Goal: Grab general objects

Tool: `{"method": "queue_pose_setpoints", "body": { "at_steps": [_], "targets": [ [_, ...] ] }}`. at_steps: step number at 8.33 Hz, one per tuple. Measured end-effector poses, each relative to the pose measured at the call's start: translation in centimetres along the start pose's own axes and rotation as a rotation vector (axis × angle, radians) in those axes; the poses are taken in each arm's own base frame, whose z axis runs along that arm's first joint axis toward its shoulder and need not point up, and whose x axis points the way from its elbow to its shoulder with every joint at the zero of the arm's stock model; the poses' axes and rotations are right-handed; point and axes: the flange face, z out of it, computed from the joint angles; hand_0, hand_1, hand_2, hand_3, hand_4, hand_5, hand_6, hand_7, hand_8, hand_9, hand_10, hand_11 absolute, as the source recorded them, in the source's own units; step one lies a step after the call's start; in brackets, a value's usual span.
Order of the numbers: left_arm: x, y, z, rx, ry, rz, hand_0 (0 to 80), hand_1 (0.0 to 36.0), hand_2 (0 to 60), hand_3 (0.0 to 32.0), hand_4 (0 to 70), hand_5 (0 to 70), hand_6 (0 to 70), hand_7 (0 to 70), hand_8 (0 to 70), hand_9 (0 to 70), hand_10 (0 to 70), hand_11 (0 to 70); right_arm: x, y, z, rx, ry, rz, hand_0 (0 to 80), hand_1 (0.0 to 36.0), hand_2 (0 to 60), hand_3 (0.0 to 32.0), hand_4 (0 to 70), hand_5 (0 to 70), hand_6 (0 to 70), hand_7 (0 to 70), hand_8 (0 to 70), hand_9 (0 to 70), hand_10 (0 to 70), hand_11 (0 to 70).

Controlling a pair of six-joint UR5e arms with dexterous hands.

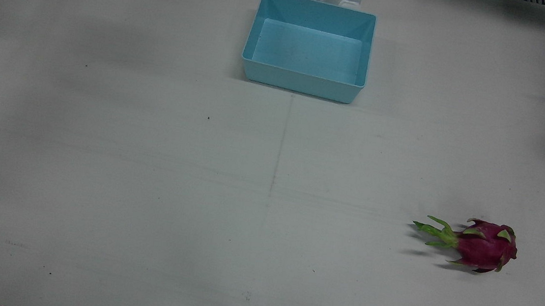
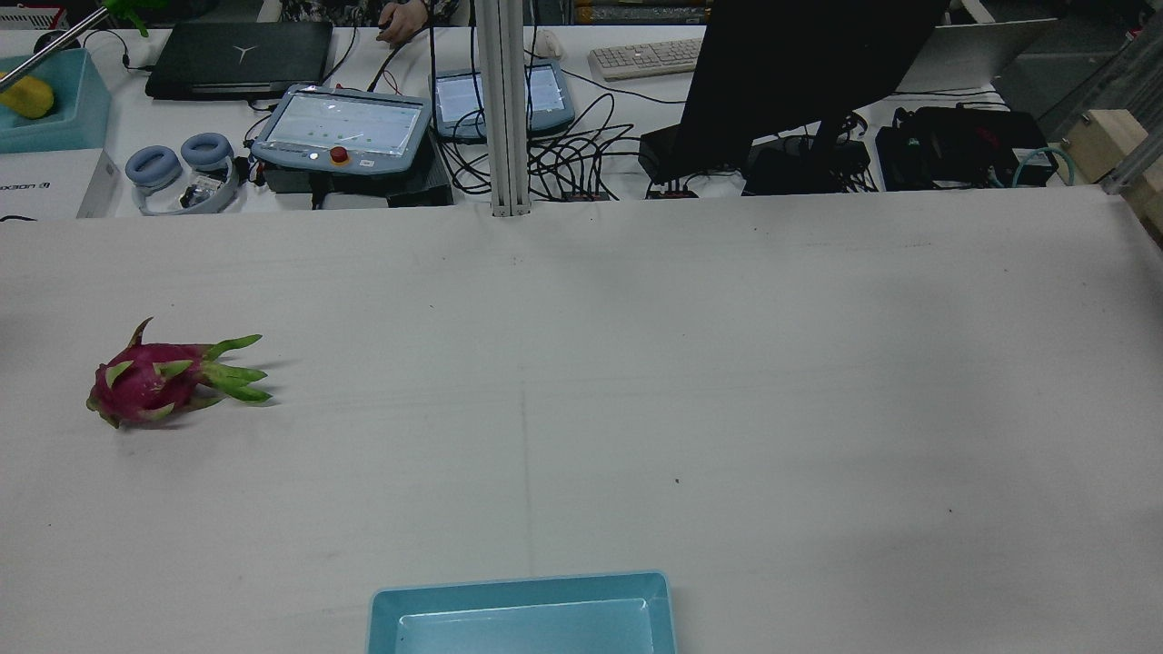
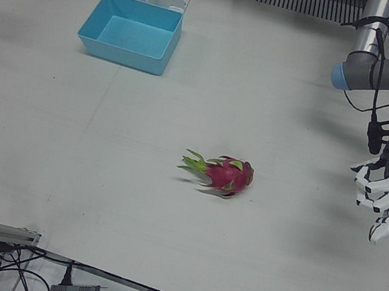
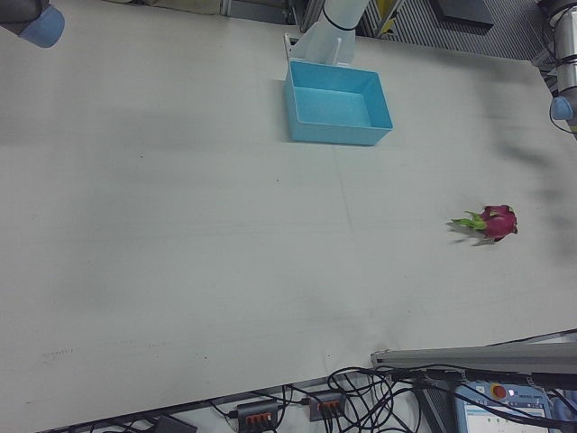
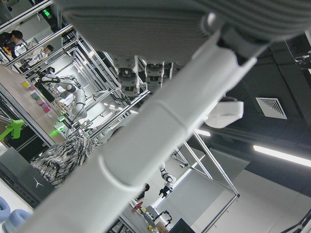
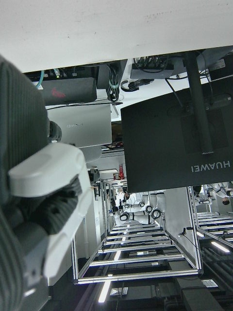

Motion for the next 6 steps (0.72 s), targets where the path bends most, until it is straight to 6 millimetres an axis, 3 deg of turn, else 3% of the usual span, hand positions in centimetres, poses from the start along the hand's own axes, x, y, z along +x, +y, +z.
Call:
{"method": "queue_pose_setpoints", "body": {
  "at_steps": [2, 3, 4, 5, 6],
  "targets": [
    [1.8, 3.9, 0.9, -0.049, -0.061, 0.127, 80.0, 36.0, 60.0, 0.0, 11.8, 70.0, 4.0, 41.3, 0.0, 6.8, 0.0, 0.0, 0.0, 0.0, 0.0, 0.0, 0.0, 0.0, 0.0, 0.0, 0.0, 0.0, 0.0, 0.0, 0.0, 0.0, 0.0, 0.0, 0.0, 0.0],
    [1.8, 6.3, 1.5, -0.077, -0.094, 0.172, 80.0, 36.0, 60.0, 0.0, 8.0, 60.2, 0.0, 36.9, 0.0, 5.9, 0.0, 0.0, 0.0, 0.0, 0.0, 0.0, 0.0, 0.0, 0.0, 0.0, 0.0, 0.0, 0.0, 0.0, 0.0, 0.0, 0.0, 0.0, 0.0, 0.0],
    [1.6, 9.2, 2.2, -0.105, -0.13, 0.218, 80.0, 36.0, 60.0, 0.0, 5.4, 61.4, 0.0, 37.3, 0.0, 6.0, 0.0, 0.0, 0.0, 0.0, 0.0, 0.0, 0.0, 0.0, 0.0, 0.0, 0.0, 0.0, 0.0, 0.0, 0.0, 0.0, 0.0, 0.0, 0.0, 0.0],
    [1.2, 12.3, 2.7, -0.136, -0.167, 0.269, 80.0, 36.0, 60.0, 0.6, 3.5, 54.8, 0.0, 35.2, 0.0, 5.6, 0.0, 0.0, 0.0, 0.0, 0.0, 0.0, 0.0, 0.0, 0.0, 0.0, 0.0, 0.0, 0.0, 0.0, 0.0, 0.0, 0.0, 0.0, 0.0, 0.0],
    [0.5, 15.2, 3.4, -0.159, -0.198, 0.311, 80.0, 36.0, 60.0, 0.0, 1.4, 70.0, 0.0, 38.0, 0.0, 6.2, 0.0, 0.0, 0.0, 0.0, 0.0, 0.0, 0.0, 0.0, 0.0, 0.0, 0.0, 0.0, 0.0, 0.0, 0.0, 0.0, 0.0, 0.0, 0.0, 0.0]
  ]
}}
